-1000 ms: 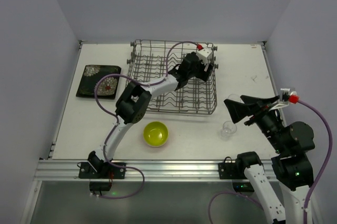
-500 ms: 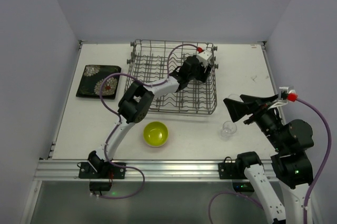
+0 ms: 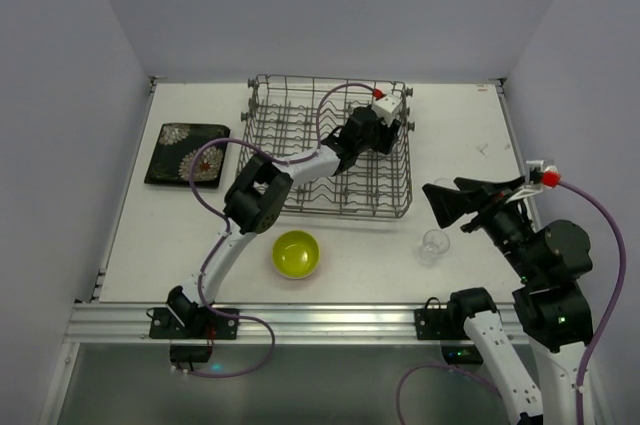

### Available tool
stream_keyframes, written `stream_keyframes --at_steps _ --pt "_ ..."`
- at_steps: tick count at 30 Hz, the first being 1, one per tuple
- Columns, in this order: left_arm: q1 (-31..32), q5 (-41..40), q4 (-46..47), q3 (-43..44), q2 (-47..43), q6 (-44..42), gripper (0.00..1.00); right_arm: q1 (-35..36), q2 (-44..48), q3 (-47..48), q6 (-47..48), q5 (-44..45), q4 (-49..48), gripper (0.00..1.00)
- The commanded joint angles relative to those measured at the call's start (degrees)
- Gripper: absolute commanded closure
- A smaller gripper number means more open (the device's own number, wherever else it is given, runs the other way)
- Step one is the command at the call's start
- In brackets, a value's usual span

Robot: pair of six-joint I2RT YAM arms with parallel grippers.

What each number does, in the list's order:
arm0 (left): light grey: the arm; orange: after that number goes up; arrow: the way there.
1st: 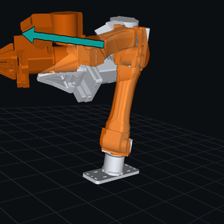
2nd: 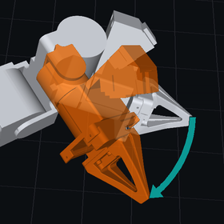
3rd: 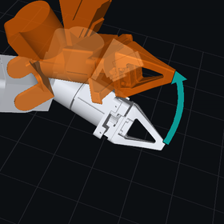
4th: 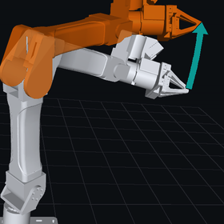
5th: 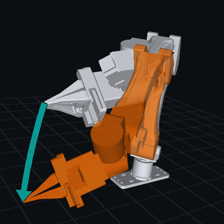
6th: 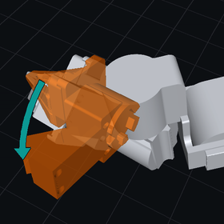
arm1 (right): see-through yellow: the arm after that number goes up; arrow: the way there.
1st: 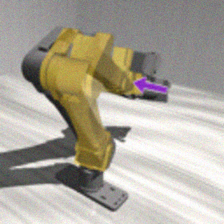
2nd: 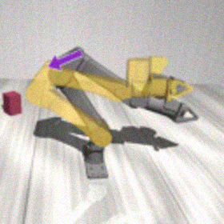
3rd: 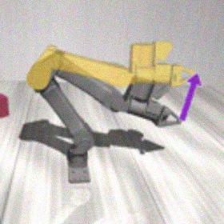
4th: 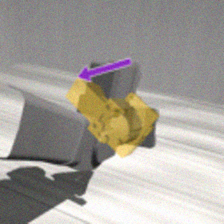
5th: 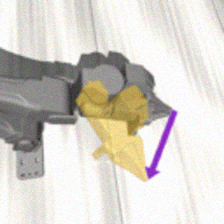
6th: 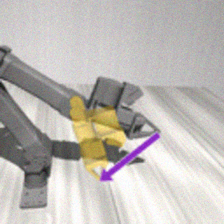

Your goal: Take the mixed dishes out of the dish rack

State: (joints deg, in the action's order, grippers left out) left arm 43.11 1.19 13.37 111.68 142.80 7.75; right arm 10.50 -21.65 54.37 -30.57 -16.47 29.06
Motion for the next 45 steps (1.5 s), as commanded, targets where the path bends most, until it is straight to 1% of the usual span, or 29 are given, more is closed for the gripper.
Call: stream_keyframes --at_steps 1,5,8,13,17,21,22,25,26,27,28,29,30,31,32,33,34,35,36,37,38,39,41,42,44,45 --pt "0.48 -2.23 4.12 -0.58 -4.98 0.78 0.9 0.22 -1.2 0.12 0.69 -1.46 -2.34 0.01" --pt "0.66 -4.35 4.13 -0.67 -6.39 1.39 0.97 0.22 -1.47 0.3 0.68 -1.72 -2.34 0.01" --pt "0.66 -4.71 3.77 -1.02 -7.97 2.27 0.99 0.22 -1.55 0.39 0.86 -1.64 -2.16 0.01" --pt "0.83 -4.18 4.12 -3.04 -12.01 3.15 1.0 0.31 -1.99 0.47 1.12 -1.55 -2.16 0.01" --pt "1.01 -3.92 5.0 -6.29 -15.97 3.5 1.0 0.31 -2.34 0.3 1.39 -1.11 -2.34 0.01" --pt "1.01 -4.53 3.51 -8.49 -20.54 5.17 1.0 0.31 -2.78 0.65 1.82 0.38 -2.17 0.01" --pt "1.01 -4.62 2.99 -9.02 -22.81 5.52 1.0 0.31 -2.87 0.65 2.09 1.6 -2.16 0.01" --pt "0.74 -7.43 -3.59 -11.04 -29.14 8.76 1.0 0.66 -3.31 0.65 2.7 5.12 -2.25 0.01" --pt "0.22 -7.61 -4.74 -12.78 -31.07 11.65 1.0 0.66 -3.92 0.65 2.71 5.48 -2.51 0.01" --pt "-0.3 -7.17 -5.27 -14.54 -35.88 13.42 1.0 0.66 -4.36 0.56 2.36 5.4 -2.78 0.01" --pt "-0.92 -4.38 -4.32 -19.26 -38.71 15.17 1.0 0.66 -4.89 0.39 1.92 4.87 -3.21 0.01" --pt "-2.84 -2.44 -3.18 -22.09 -41.52 20.24 1.0 0.66 -6.2 0.13 1.39 4.0 -4.79 0.01" --pt "-4.25 0.01 -1.34 -25.51 -47.64 23.59 1.0 0.66 -7.08 -0.05 -0.18 2.51 -6.02 0.01" --pt "-5.83 7.7 4.59 -32.85 -50.75 26.85 1.0 0.66 -7.87 -1.71 -1.41 0.41 -8.12 0.01" --pt "-9.15 11.78 8.13 -36.58 -53.56 34.28 1.0 0.66 -8.75 -2.85 -2.82 -6.92 -13.62 0.01" --pt "-10.84 14.95 12.43 -40.71 -59.16 38.35 1.0 0.66 -10.94 -4.0 -5.44 -11.43 -17.42 0.01" --pt "-12.6 19.5 21.18 -48.15 -61.65 41.79 1.0 0.66 -12.26 -7.05 -7.82 -16.7 -22.16 0.01" --pt "-13.05 20.86 24.57 -51.09 -63.85 47.04 1.0 0.66 -13.93 -9.26 -11.5 -26.67 -27.51 0.01" --pt "-13.23 21.39 26.95 -53.64 -67.97 49.18 1.0 0.75 -17.77 -11.72 -21.02 -30.86 -44.71 0.01" --pt "-13.23 21.22 29.93 -57.67 -69.75 50.68 1.0 1.36 -20.34 -16.44 -26.33 -33.6 -54.71 0.01" --pt "-13.06 21.22 31.88 -59.54 -71.33 53.83 1.0 1.97 -23.15 -17.97 -30.91 -35.19 -70.47 0.01" --pt "-12.97 20.87 34.94 -62.95 -74.04 55.34 1.0 2.76 -29.09 -18.33 -36.35 -35.04 -74.81 0.01" --pt "-12.79 18.95 35.76 -65.7 -76.61 58.76 1.0 6.01 -34.23 -15.53 -38.07 -34.95 -78.79 0.01" --pt "-12.62 17.02 35.85 -67.97 -78.88 59.39 1.0 9.33 -37.56 -12.82 -37.12 -34.25 -78.8 0.01" --pt "-12.18 14.03 35.77 -70.36 -81.18 60.8 1.0 12.77 -39.34 -10.61 -34.4 -32.23 -76.28 0.01" --pt "-11.83 10.36 35.59 -72.37 -83.37 60.89 1.0 15.57 -39.87 -9.47 -30.38 -29.09 -74.43 0.01"
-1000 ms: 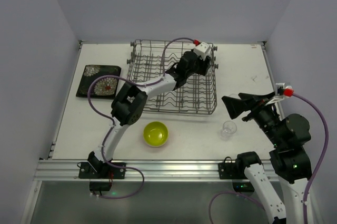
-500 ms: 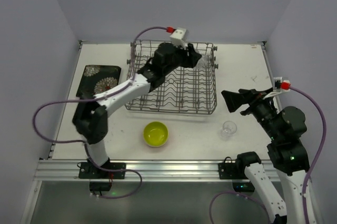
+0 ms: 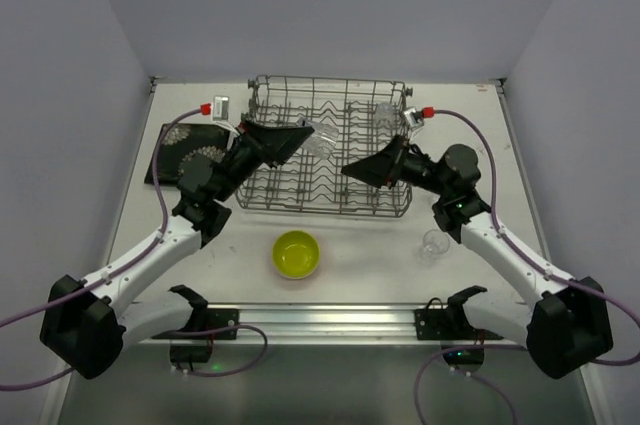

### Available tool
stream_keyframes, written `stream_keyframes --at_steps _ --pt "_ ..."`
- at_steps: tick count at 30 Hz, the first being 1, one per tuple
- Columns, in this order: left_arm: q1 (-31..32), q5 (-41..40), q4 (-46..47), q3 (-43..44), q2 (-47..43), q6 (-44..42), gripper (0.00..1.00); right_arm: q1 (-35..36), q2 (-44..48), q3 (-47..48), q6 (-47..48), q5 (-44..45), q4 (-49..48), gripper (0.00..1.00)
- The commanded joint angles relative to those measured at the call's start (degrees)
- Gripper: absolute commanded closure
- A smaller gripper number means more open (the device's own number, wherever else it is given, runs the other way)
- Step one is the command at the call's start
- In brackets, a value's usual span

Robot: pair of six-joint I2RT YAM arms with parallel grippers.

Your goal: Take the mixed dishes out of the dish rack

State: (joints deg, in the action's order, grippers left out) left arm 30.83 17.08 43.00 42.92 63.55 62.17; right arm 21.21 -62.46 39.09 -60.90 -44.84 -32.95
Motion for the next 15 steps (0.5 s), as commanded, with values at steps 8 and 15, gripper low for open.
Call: stream_keyframes --at_steps 8,15 --pt "5.9 -16.73 3.93 -8.55 -9.5 9.1 1.0 9.37 -2.93 9.95 7.55 7.31 -8.35 0.17" --pt "7.67 -15.33 4.1 -6.18 -5.72 10.25 1.0 12.01 -6.53 13.03 7.91 6.7 -9.23 0.42"
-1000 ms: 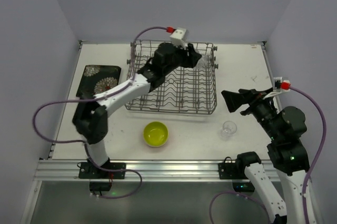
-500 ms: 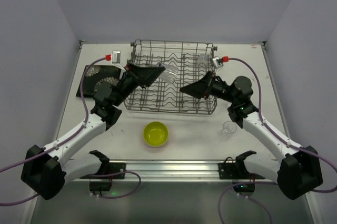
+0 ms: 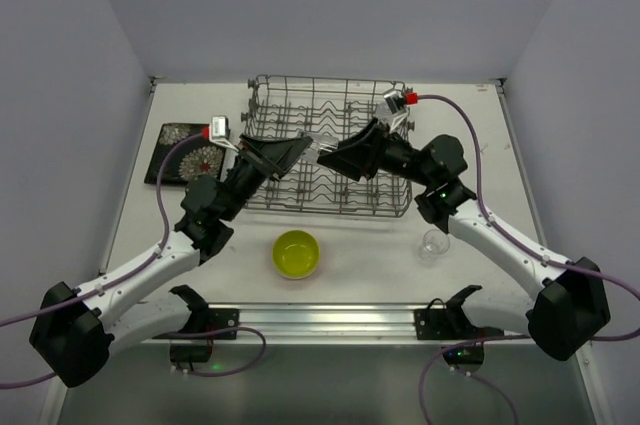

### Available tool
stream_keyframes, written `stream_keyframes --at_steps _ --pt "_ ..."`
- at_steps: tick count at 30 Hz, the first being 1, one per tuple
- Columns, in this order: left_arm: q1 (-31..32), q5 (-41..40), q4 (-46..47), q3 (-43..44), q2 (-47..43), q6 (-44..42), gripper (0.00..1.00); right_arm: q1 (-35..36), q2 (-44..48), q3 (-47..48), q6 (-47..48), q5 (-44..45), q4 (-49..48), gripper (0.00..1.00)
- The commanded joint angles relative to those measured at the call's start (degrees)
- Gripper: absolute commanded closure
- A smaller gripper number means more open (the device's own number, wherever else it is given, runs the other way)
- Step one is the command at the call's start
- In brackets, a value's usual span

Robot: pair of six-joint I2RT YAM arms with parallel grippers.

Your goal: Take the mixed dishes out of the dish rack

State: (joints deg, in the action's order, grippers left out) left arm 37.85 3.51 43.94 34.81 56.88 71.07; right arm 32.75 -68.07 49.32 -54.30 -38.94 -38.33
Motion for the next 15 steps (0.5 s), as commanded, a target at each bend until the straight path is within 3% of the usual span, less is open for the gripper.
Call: stream_keyframes --at_steps 1,3,4,5,6,10,11,12,14,15 --pt "0.74 -1.84 3.17 1.84 1.04 1.53 1.0 0.56 -1.09 2.71 1.13 0.53 -4.3 0.48" --pt "0.74 -2.54 3.17 1.23 0.69 1.53 1.0 0.82 -1.01 2.36 0.95 0.44 -5.27 0.57" --pt "0.74 -2.63 3.08 1.05 0.42 1.27 1.0 0.82 -0.92 2.19 1.04 0.36 -5.44 0.66" --pt "0.74 -2.89 2.9 1.05 -0.1 1.09 1.0 0.82 -0.75 2.01 1.04 0.53 -5.88 0.93" --pt "0.74 -3.15 2.12 0.79 -0.28 1.0 1.0 0.82 -0.31 1.49 1.22 0.96 -5.97 1.0" --pt "0.65 -3.16 1.67 0.79 -1.07 -0.66 0.96 0.82 1.45 0.87 3.23 2.9 -3.7 1.0" --pt "0.65 -4.98 0.98 1.14 -1.25 -1.19 0.85 0.82 1.71 0.78 3.85 3.34 -3.16 1.0" --pt "0.65 -5.35 0.45 1.31 -1.25 -1.63 0.46 0.82 2.06 0.86 4.2 4.3 -2.72 1.0" --pt "0.65 -7.27 -2.09 2.54 -0.99 -4.26 0.02 0.65 2.68 1.3 5.96 5.18 0.78 1.0" --pt "0.56 -8.59 -4.72 3.76 -1.07 -7.66 0.0 0.38 2.94 2.7 7.44 7.62 3.41 1.0"
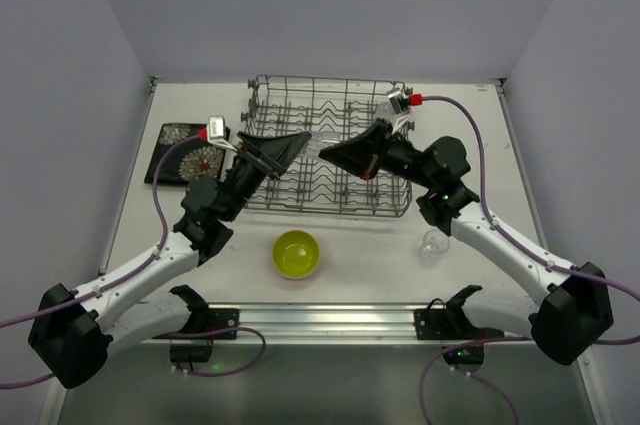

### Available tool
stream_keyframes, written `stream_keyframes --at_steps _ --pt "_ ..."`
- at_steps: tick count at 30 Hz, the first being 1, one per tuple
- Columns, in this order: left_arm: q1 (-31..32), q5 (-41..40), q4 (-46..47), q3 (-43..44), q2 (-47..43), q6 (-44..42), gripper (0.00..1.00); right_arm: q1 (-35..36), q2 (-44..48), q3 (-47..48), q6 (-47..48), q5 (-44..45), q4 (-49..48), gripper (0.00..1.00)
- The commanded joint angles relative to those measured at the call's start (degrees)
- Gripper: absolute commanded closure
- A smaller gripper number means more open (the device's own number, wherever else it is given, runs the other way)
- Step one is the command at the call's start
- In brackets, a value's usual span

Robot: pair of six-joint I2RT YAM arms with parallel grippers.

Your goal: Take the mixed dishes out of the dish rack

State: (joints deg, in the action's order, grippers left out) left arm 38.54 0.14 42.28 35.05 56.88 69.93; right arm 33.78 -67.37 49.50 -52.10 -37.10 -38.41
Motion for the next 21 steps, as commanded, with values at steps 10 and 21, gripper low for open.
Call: stream_keyframes --at_steps 10,21 --pt "-0.14 -27.12 -36.3 16.63 -5.46 -31.96 0.0 -20.39 4.71 13.26 26.53 37.71 58.77 1.0" --pt "-0.14 -10.78 -42.19 21.46 1.39 -38.28 0.0 -35.89 -31.38 40.85 31.71 44.47 84.46 1.0"
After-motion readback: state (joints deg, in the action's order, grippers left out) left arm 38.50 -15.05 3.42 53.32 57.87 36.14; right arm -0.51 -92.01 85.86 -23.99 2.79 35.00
